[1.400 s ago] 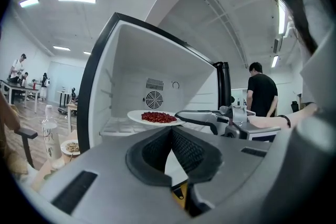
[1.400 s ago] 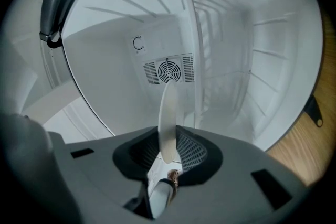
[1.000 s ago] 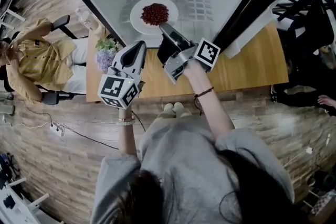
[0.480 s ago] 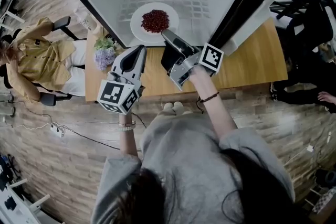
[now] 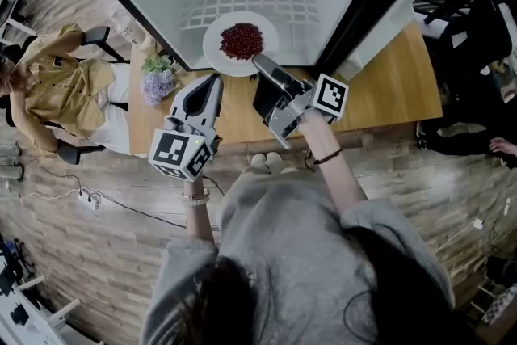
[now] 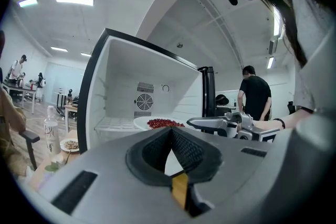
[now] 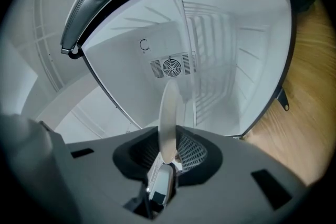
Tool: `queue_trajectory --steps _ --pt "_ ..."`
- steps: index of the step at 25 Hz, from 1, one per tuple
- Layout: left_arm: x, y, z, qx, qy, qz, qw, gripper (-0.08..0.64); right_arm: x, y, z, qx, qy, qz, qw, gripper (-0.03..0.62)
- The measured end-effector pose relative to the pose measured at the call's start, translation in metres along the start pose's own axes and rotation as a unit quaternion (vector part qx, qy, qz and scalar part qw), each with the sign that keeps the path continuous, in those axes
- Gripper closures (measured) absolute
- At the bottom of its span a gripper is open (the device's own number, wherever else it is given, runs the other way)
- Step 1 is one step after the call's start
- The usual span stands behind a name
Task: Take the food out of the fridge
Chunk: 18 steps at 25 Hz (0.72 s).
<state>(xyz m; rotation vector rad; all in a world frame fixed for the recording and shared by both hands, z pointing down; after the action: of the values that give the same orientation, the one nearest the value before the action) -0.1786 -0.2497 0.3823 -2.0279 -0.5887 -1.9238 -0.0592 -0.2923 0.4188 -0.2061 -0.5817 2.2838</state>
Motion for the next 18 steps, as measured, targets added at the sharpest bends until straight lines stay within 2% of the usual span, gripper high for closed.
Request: queue_trajectory --steps 18 --pt "0.007 -0.007 0.005 0.005 -0.005 -0.004 1.0000 0.552 0.011 -0.021 -0.001 0.008 0.004 -0.012 1.000 0.511"
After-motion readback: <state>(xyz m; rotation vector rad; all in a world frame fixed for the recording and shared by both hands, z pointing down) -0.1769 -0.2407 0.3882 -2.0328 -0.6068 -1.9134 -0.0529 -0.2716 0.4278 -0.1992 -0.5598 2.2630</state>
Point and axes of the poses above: the fingertips, and each gripper's own axes: y forward along the fingers, z to its right, x out of its underside, the point moved 3 cm from there along -y, backward along the fingers, and after that the axes turned 11 degrees about -x, right-handed, at the moved point
